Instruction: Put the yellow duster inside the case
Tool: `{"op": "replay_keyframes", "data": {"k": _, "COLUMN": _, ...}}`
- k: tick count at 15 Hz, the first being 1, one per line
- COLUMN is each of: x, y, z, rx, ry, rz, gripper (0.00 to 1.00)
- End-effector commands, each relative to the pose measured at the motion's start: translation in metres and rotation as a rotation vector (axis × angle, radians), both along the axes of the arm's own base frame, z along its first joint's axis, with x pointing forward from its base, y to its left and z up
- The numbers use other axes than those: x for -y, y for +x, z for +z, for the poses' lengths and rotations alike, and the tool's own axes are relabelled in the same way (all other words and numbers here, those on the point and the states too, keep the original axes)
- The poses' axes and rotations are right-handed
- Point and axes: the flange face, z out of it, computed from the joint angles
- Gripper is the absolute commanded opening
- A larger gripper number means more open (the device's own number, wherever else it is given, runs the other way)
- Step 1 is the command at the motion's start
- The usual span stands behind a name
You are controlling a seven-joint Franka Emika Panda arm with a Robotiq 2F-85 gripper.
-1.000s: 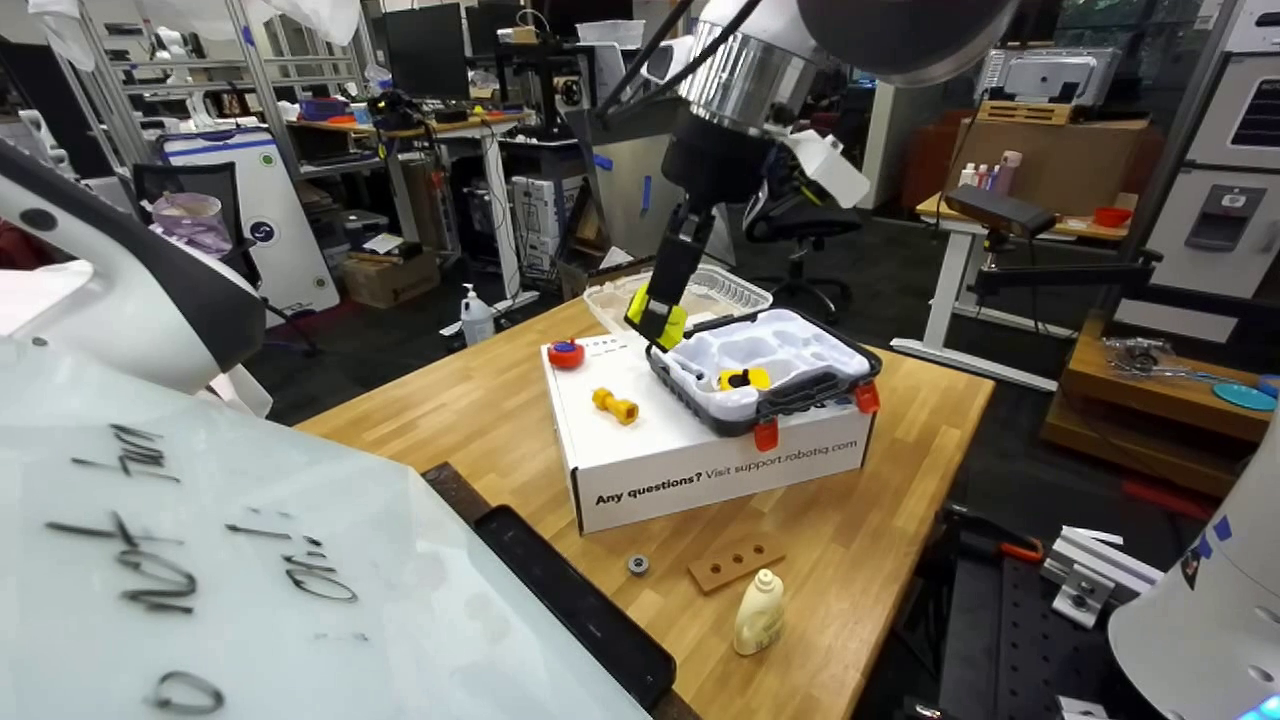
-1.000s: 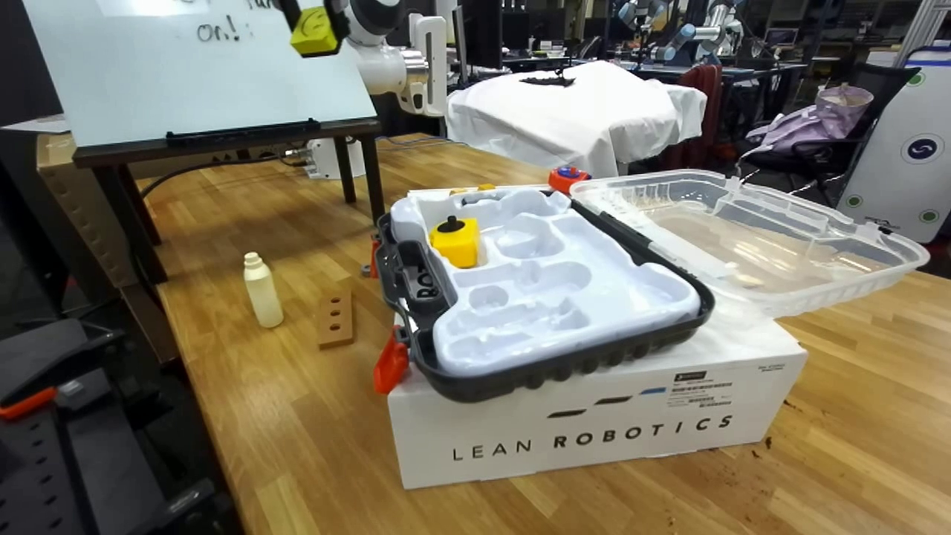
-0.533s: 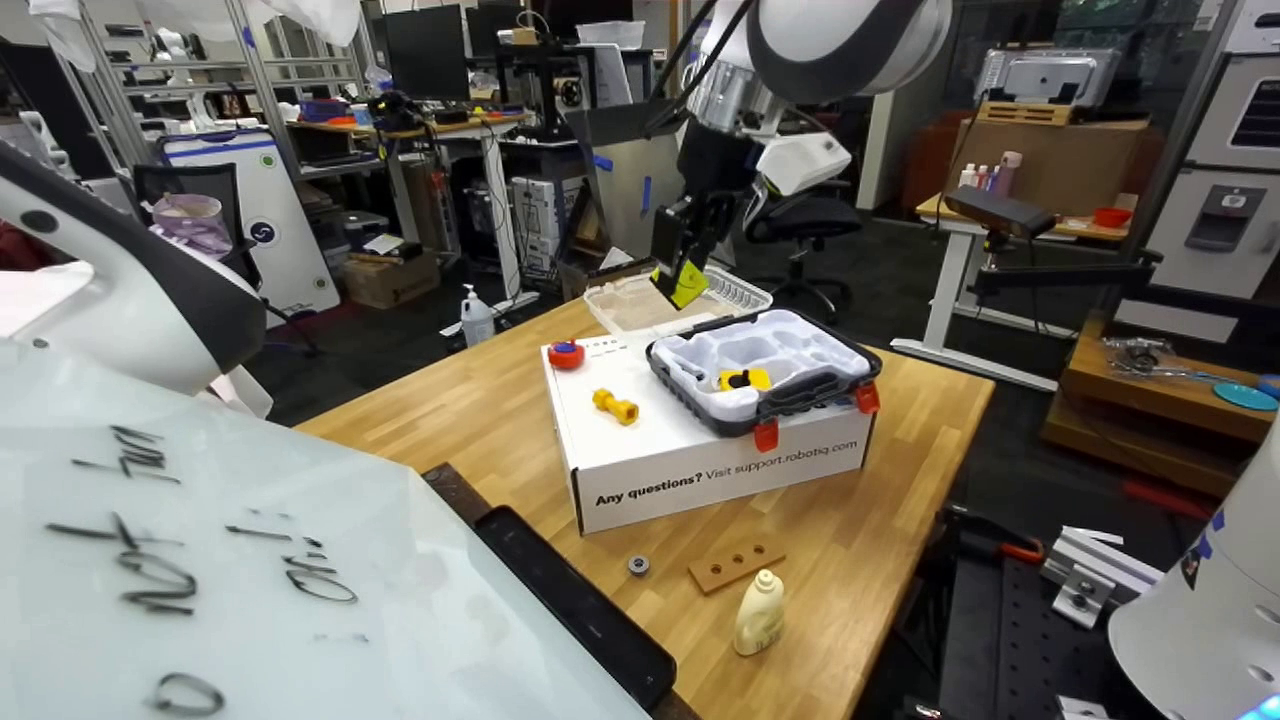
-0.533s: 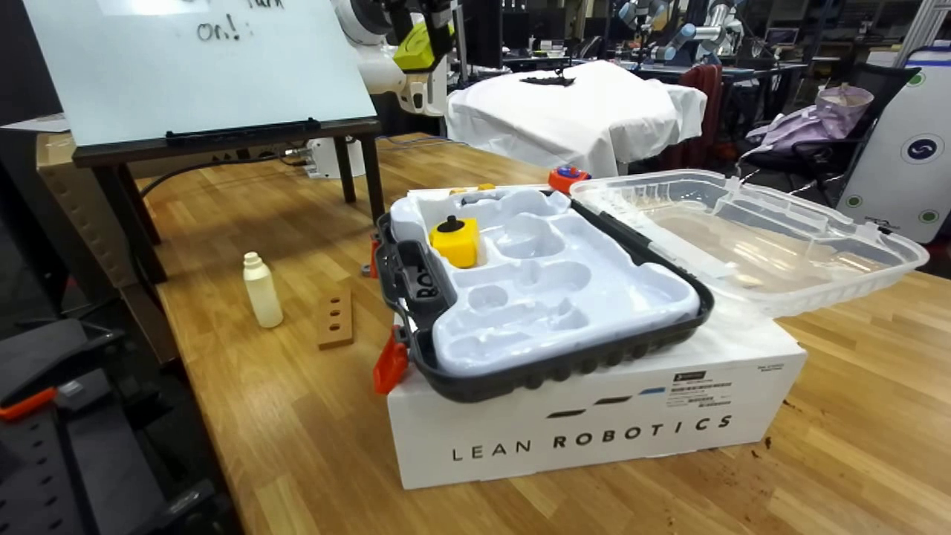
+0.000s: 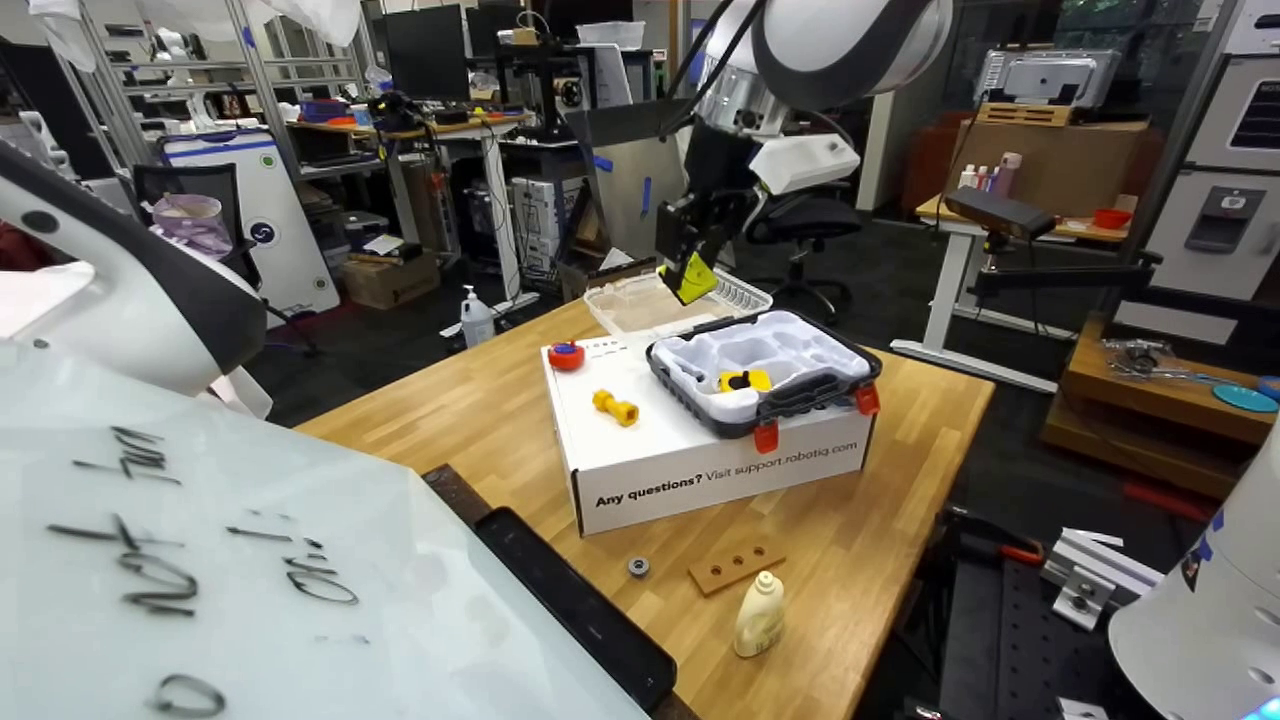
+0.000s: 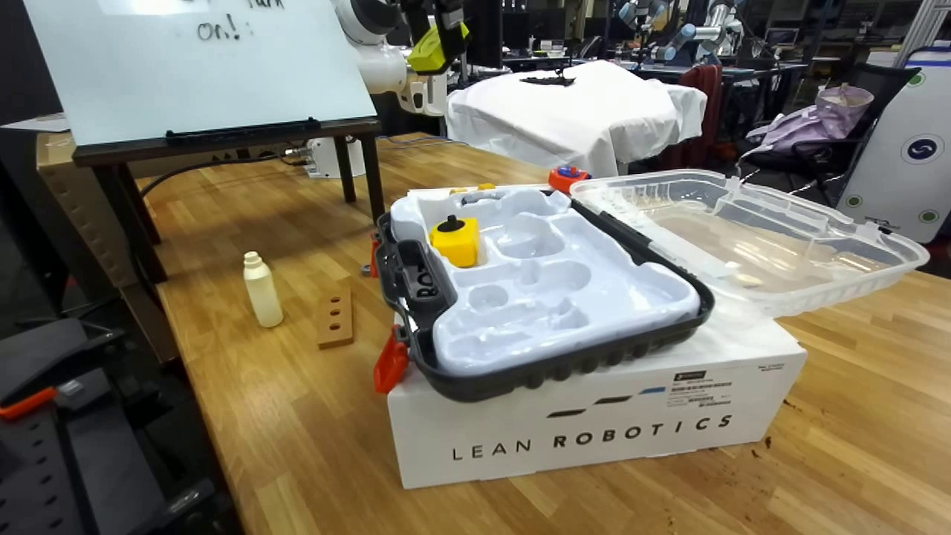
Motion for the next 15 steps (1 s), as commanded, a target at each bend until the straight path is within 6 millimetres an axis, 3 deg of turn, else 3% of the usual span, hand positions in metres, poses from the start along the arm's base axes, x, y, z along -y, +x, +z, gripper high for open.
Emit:
{"op": "replay_keyframes", "data": {"k": 1, "x": -0.008, "y": 0.0, "z": -0.002, "rx": -0.012, "ry": 0.007, "rz": 0.033, "gripper": 0.3}}
{"op": "replay_keyframes", "data": {"k": 5, "x": -0.006, "y": 0.007, "z": -0.01, "rx": -0.056, "ry": 0.061, "rz": -0.008, "gripper": 0.3}}
{"op": "replay_keyframes", "data": {"k": 11, "x": 0.051, "y": 0.014, "z": -0.034, "rx": -0.093, "ry": 0.073, "rz": -0.152, "gripper": 0.3}}
{"op": "replay_keyframes", "data": {"k": 15, "x": 0.074, "y": 0.016, "z": -0.05, "rx": -0.115, "ry": 0.073, "rz": -0.208, "gripper": 0.3}}
